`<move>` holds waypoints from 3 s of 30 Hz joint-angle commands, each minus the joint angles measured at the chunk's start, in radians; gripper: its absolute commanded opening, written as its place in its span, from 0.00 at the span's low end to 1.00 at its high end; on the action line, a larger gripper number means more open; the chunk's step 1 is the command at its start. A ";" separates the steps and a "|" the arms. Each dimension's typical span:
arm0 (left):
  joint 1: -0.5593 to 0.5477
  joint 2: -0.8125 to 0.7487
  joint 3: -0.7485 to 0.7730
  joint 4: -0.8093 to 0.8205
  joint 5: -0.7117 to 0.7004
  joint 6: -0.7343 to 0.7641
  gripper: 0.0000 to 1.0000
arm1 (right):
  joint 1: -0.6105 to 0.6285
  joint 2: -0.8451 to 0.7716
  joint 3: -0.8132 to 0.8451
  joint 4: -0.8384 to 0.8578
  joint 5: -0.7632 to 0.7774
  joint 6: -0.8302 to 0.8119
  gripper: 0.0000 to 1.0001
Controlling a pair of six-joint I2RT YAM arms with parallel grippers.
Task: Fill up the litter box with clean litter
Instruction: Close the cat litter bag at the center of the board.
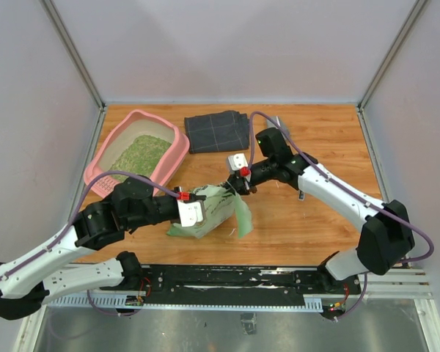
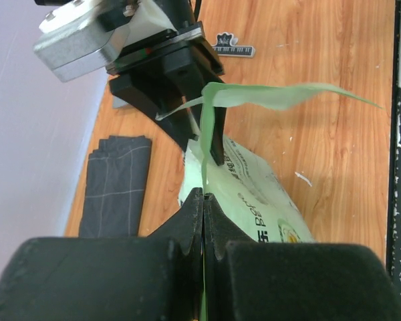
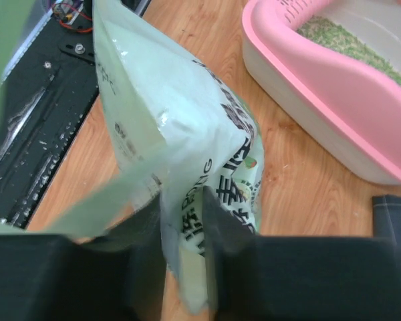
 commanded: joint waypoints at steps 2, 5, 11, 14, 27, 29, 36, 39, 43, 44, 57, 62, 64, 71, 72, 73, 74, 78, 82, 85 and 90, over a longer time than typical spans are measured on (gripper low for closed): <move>-0.003 -0.026 0.019 0.234 -0.024 0.037 0.00 | 0.016 -0.008 0.006 0.028 0.030 0.049 0.01; -0.002 -0.014 -0.052 0.382 -0.042 0.018 0.00 | 0.013 -0.101 -0.049 0.076 0.223 0.156 0.01; 0.024 0.136 0.062 0.383 0.028 0.012 0.00 | -0.011 -0.312 -0.136 0.123 0.471 0.450 0.01; 0.034 0.170 0.144 0.225 0.188 0.024 0.06 | -0.011 -0.373 -0.144 0.070 0.538 0.491 0.01; 0.034 0.125 0.186 0.017 0.217 0.009 0.00 | -0.016 -0.393 -0.155 0.025 0.340 0.307 0.62; 0.035 0.128 0.184 0.005 0.224 0.029 0.00 | -0.013 -0.389 -0.148 0.035 0.280 0.296 0.67; 0.034 0.131 0.179 0.013 0.189 0.094 0.00 | 0.062 -0.323 -0.116 0.072 0.263 0.293 0.88; 0.034 0.137 0.177 0.029 0.133 0.105 0.00 | 0.101 -0.249 -0.113 0.092 0.288 0.301 0.86; 0.040 0.137 0.186 0.030 0.063 0.096 0.00 | 0.102 -0.191 -0.114 0.132 0.335 0.330 0.50; 0.040 0.130 0.184 0.038 0.049 0.073 0.00 | 0.102 -0.185 -0.111 0.135 0.348 0.334 0.34; 0.041 -0.064 0.045 0.141 -0.204 -0.721 0.58 | 0.102 -0.344 -0.318 0.385 0.422 0.267 0.01; 0.050 0.074 0.128 0.011 -0.364 -0.902 0.47 | 0.103 -0.347 -0.318 0.396 0.421 0.269 0.01; 0.055 0.131 0.156 -0.048 -0.313 -0.956 0.46 | 0.104 -0.349 -0.322 0.405 0.429 0.276 0.01; 0.068 0.249 0.081 -0.098 -0.121 -1.013 0.55 | 0.103 -0.348 -0.330 0.419 0.460 0.292 0.01; 0.068 0.251 0.074 -0.079 -0.083 -1.015 0.56 | 0.104 -0.345 -0.329 0.415 0.469 0.293 0.01; 0.068 0.250 0.070 -0.064 -0.059 -1.023 0.56 | 0.104 -0.343 -0.326 0.411 0.478 0.293 0.01; 0.068 0.249 0.068 -0.052 -0.046 -1.024 0.57 | 0.104 -0.340 -0.324 0.408 0.479 0.294 0.01; 0.068 0.243 0.082 -0.029 0.015 -1.015 0.62 | 0.104 -0.335 -0.321 0.410 0.472 0.305 0.01; 0.068 0.229 0.068 -0.005 0.082 -1.012 0.68 | 0.104 -0.338 -0.334 0.432 0.478 0.322 0.01; 0.068 0.215 0.061 0.018 0.121 -1.037 0.71 | 0.104 -0.339 -0.340 0.439 0.477 0.327 0.01; 0.068 0.216 0.094 -0.017 0.102 -1.038 0.73 | 0.104 -0.338 -0.326 0.436 0.487 0.364 0.06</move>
